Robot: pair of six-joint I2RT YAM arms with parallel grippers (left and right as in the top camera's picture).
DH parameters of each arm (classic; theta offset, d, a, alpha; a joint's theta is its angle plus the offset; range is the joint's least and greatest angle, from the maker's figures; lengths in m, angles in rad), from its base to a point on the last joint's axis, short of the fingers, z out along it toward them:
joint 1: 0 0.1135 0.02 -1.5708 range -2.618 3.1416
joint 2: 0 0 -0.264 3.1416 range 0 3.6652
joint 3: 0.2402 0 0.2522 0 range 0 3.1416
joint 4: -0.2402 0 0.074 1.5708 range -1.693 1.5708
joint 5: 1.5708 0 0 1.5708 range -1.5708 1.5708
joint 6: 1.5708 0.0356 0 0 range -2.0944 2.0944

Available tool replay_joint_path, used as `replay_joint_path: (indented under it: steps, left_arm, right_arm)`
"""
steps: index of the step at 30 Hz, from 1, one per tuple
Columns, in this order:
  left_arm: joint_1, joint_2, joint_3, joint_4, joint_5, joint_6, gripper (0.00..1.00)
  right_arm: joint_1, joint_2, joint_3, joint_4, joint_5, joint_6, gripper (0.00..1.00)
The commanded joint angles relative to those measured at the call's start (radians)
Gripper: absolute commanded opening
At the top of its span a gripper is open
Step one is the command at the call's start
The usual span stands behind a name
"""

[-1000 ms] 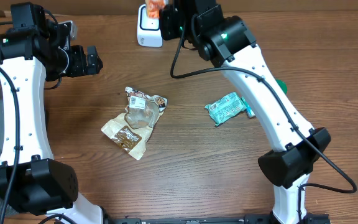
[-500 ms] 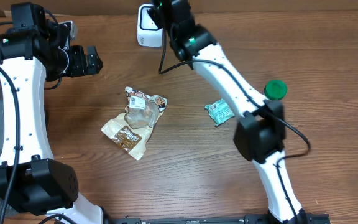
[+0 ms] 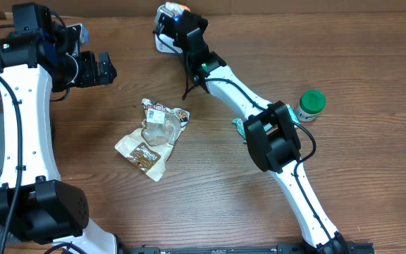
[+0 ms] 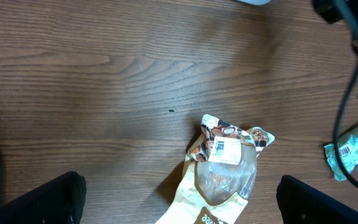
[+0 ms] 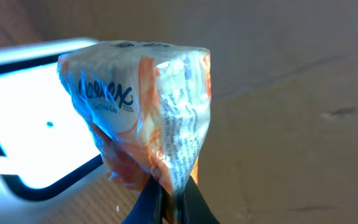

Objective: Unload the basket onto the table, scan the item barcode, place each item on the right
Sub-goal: 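Hold the orange Kleenex pack against the scanner window, then carry the orange pack right and release it on the table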

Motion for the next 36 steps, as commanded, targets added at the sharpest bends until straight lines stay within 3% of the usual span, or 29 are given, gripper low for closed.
replay_joint_path:
  steps: [1,12,20,27,32,36]
  left_arm:
    - [-0.006,0.009,0.003,0.002,0.008,0.016,1.0]
    - [-0.006,0.009,0.003,0.001,0.008,0.016,1.0]
    - [-0.006,0.009,0.003,0.001,0.008,0.016,0.99]
    - [-0.006,0.009,0.003,0.001,0.008,0.016,1.0]
    - [-0.006,0.009,0.003,0.001,0.008,0.016,1.0]
    - [-0.006,0.009,0.003,0.001,0.008,0.016,1.0]
  right_arm:
    - [-0.003,0.009,0.011,0.017,0.018,-0.069,0.04]
    - [-0.002,-0.002,0.011,0.061,0.044,-0.056,0.04]
    - [-0.003,-0.139,0.011,0.028,0.043,0.161,0.04]
    - [-0.004,-0.373,0.011,-0.36,-0.037,0.537,0.04]
    - [-0.016,-0.544,0.011,-0.757,-0.277,0.916,0.04]
    - [-0.046,-0.622,0.011,-1.012,-0.512,1.102,0.04]
